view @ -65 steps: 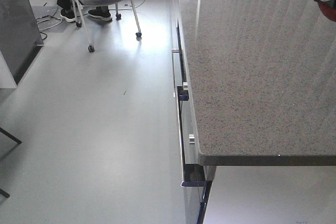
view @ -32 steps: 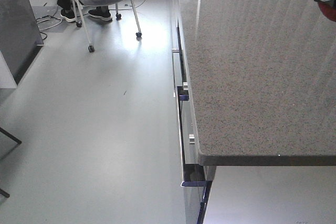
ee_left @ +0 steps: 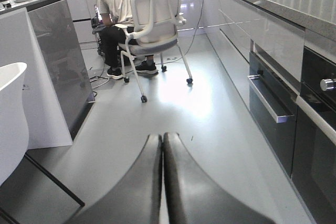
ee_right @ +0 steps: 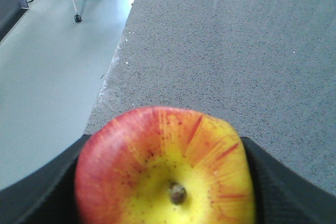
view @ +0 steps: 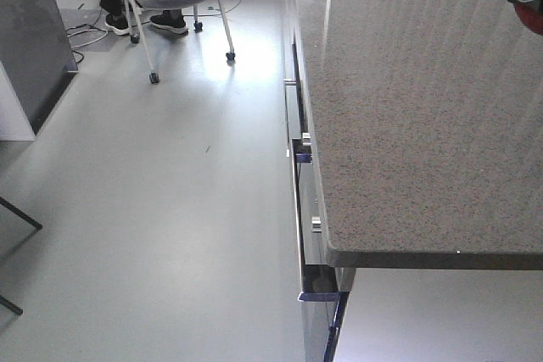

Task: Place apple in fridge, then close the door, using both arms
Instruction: 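Drive the base away from the counter holding the apple in the right gripper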

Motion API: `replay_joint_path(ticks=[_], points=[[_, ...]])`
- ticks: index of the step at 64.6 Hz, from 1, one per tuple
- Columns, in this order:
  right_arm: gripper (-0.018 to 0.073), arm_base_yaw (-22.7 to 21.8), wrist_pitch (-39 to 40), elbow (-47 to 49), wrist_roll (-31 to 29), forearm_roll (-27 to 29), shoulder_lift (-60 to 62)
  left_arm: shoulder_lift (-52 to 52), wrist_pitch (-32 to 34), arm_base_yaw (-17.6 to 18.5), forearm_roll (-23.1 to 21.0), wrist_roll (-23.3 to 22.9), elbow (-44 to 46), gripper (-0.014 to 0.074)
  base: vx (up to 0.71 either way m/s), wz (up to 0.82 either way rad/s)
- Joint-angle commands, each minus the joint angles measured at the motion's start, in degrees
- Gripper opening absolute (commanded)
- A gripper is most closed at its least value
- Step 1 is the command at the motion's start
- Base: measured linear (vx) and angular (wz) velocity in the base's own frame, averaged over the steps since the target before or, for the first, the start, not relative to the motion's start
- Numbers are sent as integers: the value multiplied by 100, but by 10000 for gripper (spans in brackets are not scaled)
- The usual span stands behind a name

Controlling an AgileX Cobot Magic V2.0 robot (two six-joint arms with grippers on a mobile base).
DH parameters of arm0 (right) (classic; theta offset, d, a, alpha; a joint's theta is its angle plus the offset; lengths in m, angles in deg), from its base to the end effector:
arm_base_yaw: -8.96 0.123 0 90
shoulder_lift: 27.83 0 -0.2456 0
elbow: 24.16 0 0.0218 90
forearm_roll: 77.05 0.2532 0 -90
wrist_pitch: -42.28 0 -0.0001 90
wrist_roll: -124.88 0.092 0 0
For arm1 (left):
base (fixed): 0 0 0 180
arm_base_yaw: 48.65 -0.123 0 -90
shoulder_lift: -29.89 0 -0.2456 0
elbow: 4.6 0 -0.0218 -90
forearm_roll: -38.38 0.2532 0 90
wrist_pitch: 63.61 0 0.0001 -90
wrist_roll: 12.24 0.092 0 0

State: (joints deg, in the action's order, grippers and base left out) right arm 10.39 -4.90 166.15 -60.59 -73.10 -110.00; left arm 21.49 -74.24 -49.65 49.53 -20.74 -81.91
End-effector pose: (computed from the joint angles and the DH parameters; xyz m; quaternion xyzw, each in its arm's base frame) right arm 0.2805 0.0117 0.4213 -0.0445 0.8602 0.0158 0.5078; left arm 0.0992 0.0050 0.1896 -0.0024 0.7440 0.0335 0.6674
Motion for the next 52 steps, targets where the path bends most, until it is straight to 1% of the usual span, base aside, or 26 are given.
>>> replay_joint_path(ticks=[1, 24, 52], points=[[149, -21, 427, 174, -41, -4, 155, 87, 393, 39, -50, -21, 98, -6, -1, 8], [149, -21, 420, 174, -41, -4, 155, 87, 393, 39, -50, -21, 98, -6, -1, 19], [149, -21, 420, 174, -41, -4, 155, 87, 393, 39, -50, -21, 98, -6, 0, 42]])
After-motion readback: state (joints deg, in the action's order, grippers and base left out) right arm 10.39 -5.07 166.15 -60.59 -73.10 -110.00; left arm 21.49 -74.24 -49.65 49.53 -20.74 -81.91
